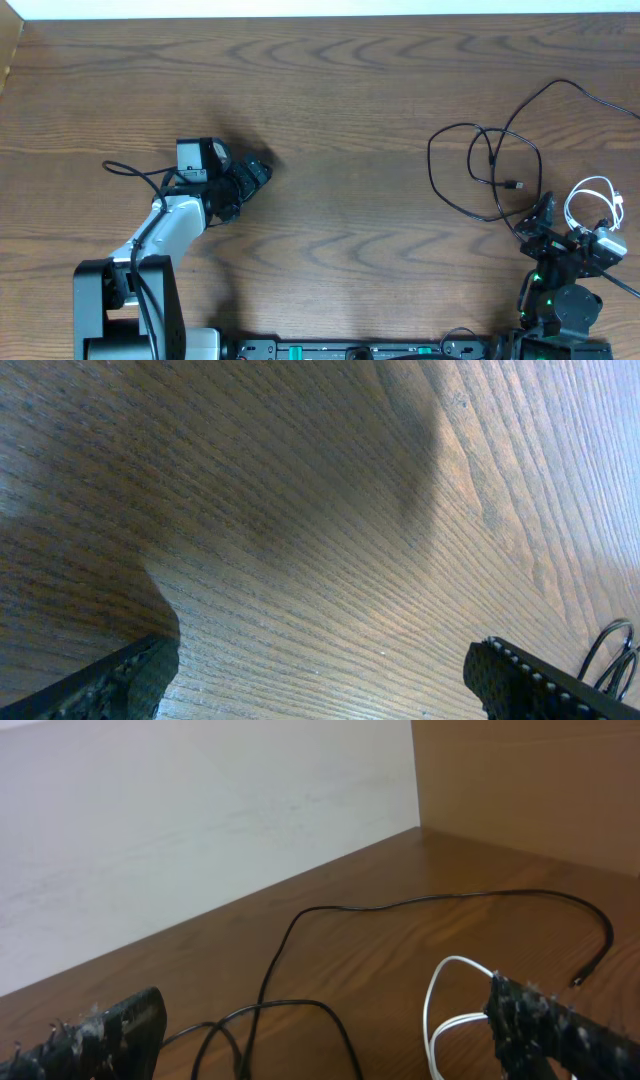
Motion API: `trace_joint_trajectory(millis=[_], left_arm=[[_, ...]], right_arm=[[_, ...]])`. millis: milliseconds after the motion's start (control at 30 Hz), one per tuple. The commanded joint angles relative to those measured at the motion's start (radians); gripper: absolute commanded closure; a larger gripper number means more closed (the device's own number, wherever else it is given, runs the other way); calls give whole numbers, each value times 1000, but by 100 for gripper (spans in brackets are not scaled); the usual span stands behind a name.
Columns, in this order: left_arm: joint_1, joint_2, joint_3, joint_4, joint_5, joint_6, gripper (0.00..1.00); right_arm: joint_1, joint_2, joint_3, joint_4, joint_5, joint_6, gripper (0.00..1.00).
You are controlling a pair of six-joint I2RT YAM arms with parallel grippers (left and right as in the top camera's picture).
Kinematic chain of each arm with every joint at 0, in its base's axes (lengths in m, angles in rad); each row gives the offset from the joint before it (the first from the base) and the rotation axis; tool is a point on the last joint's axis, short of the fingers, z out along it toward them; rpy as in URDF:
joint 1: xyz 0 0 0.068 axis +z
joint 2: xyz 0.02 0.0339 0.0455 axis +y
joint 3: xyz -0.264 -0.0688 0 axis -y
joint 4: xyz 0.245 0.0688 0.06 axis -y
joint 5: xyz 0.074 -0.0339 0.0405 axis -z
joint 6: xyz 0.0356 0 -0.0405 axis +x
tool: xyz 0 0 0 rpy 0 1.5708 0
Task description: Untangle cables
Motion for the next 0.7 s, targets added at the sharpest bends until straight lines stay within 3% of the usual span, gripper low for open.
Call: trace_joint_trajectory(millis=[0, 667], left_arm=[[2, 1, 4, -6, -36, 6, 2], [2, 1, 4, -6, -36, 6, 2]], right_arm=[[-3, -7, -1, -4, 0, -10, 1], [-3, 1, -1, -61, -1, -9, 1]])
